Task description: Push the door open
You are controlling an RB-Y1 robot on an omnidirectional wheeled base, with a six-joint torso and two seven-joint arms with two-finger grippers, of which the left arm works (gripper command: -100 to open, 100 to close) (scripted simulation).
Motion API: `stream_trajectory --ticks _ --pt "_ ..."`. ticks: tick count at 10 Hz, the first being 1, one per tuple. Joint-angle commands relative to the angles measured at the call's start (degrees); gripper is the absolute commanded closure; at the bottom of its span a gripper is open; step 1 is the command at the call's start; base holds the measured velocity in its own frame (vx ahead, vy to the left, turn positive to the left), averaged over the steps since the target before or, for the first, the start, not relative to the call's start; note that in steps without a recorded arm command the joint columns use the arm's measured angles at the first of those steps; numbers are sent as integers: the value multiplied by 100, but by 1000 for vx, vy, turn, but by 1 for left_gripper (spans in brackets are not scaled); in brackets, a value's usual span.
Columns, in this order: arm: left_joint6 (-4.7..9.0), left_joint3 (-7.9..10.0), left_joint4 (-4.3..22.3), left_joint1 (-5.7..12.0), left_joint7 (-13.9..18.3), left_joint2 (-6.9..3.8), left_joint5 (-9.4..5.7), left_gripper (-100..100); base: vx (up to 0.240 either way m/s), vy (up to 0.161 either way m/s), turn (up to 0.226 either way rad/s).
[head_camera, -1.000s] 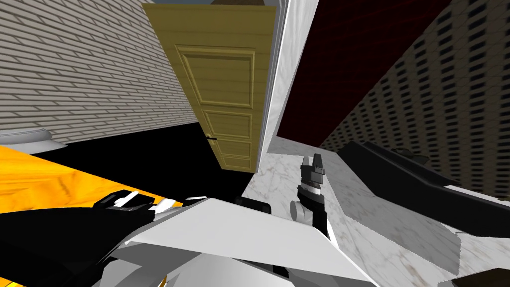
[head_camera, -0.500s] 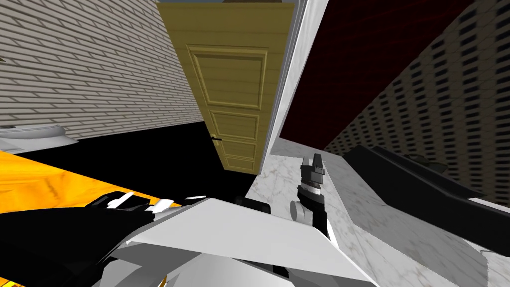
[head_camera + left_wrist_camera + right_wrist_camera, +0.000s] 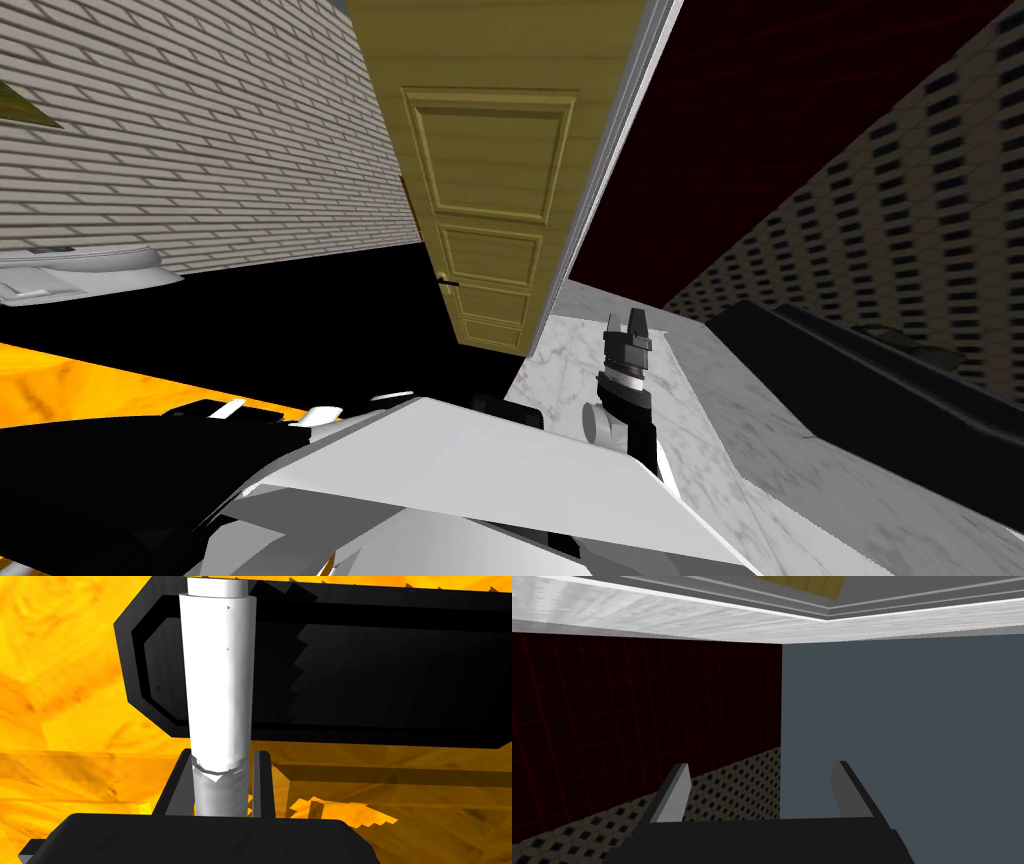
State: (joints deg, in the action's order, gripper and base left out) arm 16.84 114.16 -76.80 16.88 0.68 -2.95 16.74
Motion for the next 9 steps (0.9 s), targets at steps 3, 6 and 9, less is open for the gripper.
stream_trajectory --ticks 3,6,9 --pt "55 410 -117 58 -2 82 13 100 75 149 38" --pt "48 296 -137 37 6 77 -18 100 30 71 54" --pt "41 99 -133 9 -6 -15 -53 100 48 114 135"
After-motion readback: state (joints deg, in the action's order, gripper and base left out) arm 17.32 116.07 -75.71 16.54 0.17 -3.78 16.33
